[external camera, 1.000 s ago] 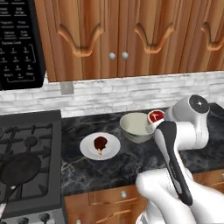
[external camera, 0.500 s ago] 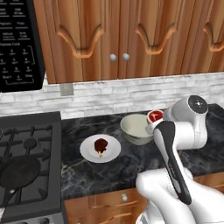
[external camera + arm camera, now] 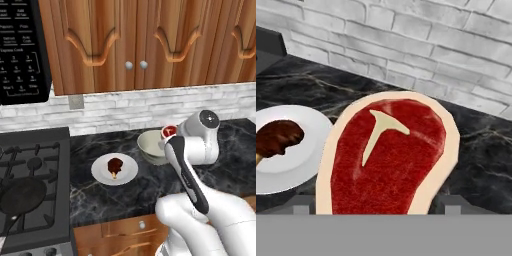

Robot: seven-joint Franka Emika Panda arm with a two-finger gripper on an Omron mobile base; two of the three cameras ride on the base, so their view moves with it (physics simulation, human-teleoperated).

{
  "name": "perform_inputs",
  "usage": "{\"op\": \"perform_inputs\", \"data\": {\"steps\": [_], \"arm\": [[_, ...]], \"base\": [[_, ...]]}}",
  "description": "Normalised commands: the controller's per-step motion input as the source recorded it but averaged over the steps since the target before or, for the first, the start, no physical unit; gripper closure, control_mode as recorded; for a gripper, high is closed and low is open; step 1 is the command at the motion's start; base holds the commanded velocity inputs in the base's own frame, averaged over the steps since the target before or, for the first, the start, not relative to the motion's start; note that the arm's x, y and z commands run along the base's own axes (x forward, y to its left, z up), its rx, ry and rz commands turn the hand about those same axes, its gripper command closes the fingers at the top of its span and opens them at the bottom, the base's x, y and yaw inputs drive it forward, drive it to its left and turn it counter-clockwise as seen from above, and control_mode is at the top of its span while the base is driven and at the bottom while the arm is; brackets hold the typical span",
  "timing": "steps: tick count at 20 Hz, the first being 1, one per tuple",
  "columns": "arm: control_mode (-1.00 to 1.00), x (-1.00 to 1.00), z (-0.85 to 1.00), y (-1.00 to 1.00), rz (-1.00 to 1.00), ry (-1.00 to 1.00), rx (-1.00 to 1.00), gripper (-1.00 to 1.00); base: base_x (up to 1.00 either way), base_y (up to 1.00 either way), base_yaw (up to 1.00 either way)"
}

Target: Place one of the steaks on the plate and the other in the bowl. Then place the bowl in the fridge.

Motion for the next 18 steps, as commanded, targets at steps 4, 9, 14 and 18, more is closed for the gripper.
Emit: {"op": "perform_inputs", "data": {"steps": [4,9,14,18], "arm": [[-1.00,0.60,-0.38,0.00,0.00,0.08,0.00,1.00],[-1.00,0.68,-0.44,-0.02,0.00,0.06,0.00,1.00],[-1.00,0.64,-0.37,-0.17,0.00,0.10,0.00,1.00],[-1.00,0.56,-0.08,-0.05,0.00,0.02,0.00,1.00]], "base": [[0.00,0.00,0.00],[0.00,0.00,0.00],[0.00,0.00,0.00],[0.00,0.00,0.00]]}}
